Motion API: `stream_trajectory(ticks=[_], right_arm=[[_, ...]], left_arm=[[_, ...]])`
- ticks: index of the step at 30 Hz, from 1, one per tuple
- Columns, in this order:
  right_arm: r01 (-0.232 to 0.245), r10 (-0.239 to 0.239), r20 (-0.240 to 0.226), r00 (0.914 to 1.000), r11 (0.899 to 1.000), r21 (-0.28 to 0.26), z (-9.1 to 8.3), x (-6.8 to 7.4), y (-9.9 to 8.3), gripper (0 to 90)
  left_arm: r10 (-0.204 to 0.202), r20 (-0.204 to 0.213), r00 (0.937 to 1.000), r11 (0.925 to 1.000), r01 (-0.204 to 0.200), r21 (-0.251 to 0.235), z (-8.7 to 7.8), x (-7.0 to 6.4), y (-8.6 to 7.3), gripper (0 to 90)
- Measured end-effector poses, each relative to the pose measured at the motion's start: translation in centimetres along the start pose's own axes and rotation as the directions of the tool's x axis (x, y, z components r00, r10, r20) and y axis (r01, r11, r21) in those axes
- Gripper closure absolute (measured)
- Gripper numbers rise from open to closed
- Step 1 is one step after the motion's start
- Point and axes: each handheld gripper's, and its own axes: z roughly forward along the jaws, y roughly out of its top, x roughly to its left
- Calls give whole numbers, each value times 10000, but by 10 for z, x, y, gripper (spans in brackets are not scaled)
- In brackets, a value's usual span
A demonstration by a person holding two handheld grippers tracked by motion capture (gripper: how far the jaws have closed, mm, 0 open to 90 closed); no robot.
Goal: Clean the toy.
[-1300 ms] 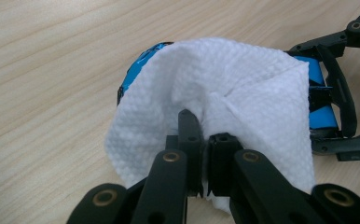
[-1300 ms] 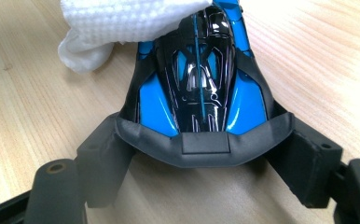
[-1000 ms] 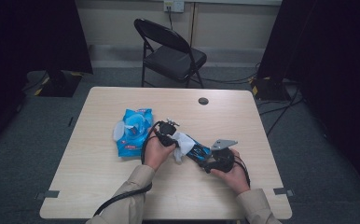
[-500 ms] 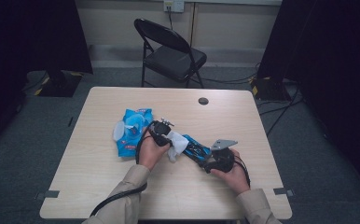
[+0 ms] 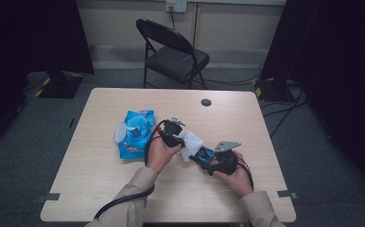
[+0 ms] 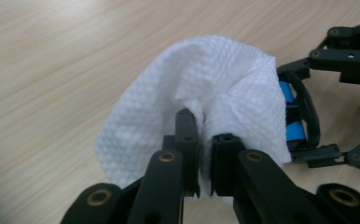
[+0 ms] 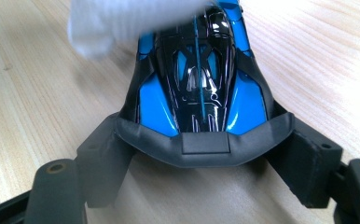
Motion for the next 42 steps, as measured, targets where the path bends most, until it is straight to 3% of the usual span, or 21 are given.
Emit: stream_trajectory(ticks=[5,10,16,25,29,35,38,42], right_arm=[[9,-9,4,10000,10000,2,0,0,0,250],[9,-9,3,10000,10000,-1,0,0,0,250],[9,-9,7,10000,10000,2,0,0,0,250],[10,-10,4,10000,10000,0,0,0,0,251],[12,-12,5,10000,10000,0,0,0,0,250],[17,-17,6,10000,10000,-1,0,0,0,251],[13,-13,9,10000,10000,-5,0,0,0,250],[14,-14,4,10000,10000,-1,0,0,0,250]], left_arm=[[55,80,10000,9999,-56,105,10,-6,-1,757],[123,179,9998,9998,-120,-149,8,-6,-2,652],[1,475,9989,9997,11,-239,8,-11,-1,615],[89,1025,9947,9999,-77,-120,22,-22,2,596],[126,1053,9944,9999,-128,10,26,-26,2,618],[198,1027,9945,9994,-226,255,30,-28,2,743],[187,1093,9938,9991,-227,355,30,-27,4,852],[24,985,9951,9999,-33,95,28,-25,10,874]])
